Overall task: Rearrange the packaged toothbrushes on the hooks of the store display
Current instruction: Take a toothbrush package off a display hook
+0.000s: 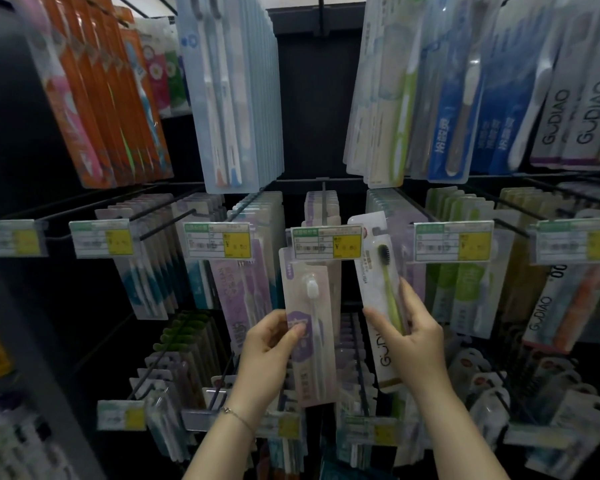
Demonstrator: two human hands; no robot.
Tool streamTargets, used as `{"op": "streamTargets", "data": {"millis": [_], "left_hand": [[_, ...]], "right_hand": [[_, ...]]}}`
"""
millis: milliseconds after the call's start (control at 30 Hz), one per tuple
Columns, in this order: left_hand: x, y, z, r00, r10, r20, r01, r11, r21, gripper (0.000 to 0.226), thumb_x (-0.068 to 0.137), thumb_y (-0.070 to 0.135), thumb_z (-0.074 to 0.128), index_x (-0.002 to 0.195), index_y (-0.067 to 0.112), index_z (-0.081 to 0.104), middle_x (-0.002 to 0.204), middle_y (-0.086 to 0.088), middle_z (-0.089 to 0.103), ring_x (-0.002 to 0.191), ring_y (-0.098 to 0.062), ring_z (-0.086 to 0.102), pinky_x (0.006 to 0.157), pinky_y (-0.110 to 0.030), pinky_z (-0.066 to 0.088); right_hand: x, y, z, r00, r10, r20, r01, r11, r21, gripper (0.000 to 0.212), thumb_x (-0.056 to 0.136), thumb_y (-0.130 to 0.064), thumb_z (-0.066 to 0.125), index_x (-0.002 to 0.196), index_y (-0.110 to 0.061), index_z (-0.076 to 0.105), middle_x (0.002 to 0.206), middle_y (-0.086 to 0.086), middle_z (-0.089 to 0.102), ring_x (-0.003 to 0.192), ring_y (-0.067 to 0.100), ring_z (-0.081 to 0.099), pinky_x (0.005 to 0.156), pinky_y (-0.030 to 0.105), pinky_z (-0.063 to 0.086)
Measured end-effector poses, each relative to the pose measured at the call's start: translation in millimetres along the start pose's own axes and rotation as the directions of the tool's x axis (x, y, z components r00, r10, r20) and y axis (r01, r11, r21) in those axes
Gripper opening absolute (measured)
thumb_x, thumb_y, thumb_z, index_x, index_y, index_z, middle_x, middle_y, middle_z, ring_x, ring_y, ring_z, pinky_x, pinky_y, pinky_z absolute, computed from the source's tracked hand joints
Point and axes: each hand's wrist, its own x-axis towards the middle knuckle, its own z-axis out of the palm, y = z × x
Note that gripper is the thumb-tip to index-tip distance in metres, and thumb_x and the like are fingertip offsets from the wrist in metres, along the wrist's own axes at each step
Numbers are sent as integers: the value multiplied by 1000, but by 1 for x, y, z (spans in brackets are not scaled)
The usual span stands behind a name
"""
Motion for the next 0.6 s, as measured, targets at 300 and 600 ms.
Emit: {"op": "streamTargets", "data": {"millis": [300,600], "left_hand": [[-3,-2,3,993,18,-120,-19,1000,-9,17,98,24,59,94,8,66,96,-18,69,96,-36,65,90,-56,51],[18,17,22,997,-35,-72,31,998,-54,14,101,21,55,105,19,69,104,-1,74,104,-24,69,96,-47,55]], "right_hand": [[-14,16,3,999,-33,14,34,996,-79,23,96,-30,57,118,-35,52,85,-28,63,88,-22,58,71,3,46],[-19,17,-7,999,-44,11,45,994,-97,20,96,-30,55,112,-41,51,82,-24,67,81,-14,62,67,8,50]]}}
